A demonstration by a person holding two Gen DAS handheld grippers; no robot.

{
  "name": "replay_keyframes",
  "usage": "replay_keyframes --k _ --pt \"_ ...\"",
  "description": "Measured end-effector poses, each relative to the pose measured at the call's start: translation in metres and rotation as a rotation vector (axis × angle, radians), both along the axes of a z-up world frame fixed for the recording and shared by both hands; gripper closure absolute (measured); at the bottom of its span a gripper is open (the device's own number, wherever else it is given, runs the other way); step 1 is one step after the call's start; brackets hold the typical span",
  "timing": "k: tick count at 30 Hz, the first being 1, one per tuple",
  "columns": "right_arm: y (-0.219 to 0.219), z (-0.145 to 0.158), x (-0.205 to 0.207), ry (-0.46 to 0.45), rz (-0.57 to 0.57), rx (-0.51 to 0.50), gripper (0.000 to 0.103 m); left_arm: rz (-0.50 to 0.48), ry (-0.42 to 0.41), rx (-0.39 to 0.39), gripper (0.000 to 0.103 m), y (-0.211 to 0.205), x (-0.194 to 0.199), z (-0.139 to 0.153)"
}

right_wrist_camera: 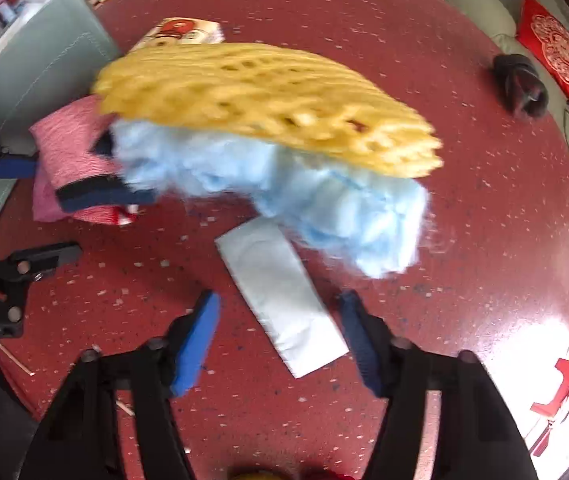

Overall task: Organize soft objects
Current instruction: 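Grasp the second pink foam block with the left tool while the right tool grasps the white paper strip, then carry the pink foam block and white paper strip with both tools over the box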

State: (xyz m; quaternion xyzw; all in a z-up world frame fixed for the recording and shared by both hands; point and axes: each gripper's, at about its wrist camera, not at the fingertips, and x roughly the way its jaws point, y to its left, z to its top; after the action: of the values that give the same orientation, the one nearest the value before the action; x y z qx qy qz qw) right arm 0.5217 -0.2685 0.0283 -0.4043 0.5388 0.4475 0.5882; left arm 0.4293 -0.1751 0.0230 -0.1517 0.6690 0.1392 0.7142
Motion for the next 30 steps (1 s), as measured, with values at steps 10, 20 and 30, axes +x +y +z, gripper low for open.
replay_keyframes --k 10,20,30 --pt "-0.036 0.018 -0.006 0.174 -0.222 0.086 0.093 -0.026 -0.025 -0.038 0.070 -0.005 -0.020 0.012" --pt "-0.090 0.040 -0.031 0.214 -0.399 0.143 0.093 -0.020 -0.077 -0.080 0.070 -0.024 -0.063 0.039" --pt "-0.106 0.076 -0.062 0.181 -0.453 0.156 0.093 -0.053 -0.122 -0.060 0.070 -0.041 -0.105 0.095"
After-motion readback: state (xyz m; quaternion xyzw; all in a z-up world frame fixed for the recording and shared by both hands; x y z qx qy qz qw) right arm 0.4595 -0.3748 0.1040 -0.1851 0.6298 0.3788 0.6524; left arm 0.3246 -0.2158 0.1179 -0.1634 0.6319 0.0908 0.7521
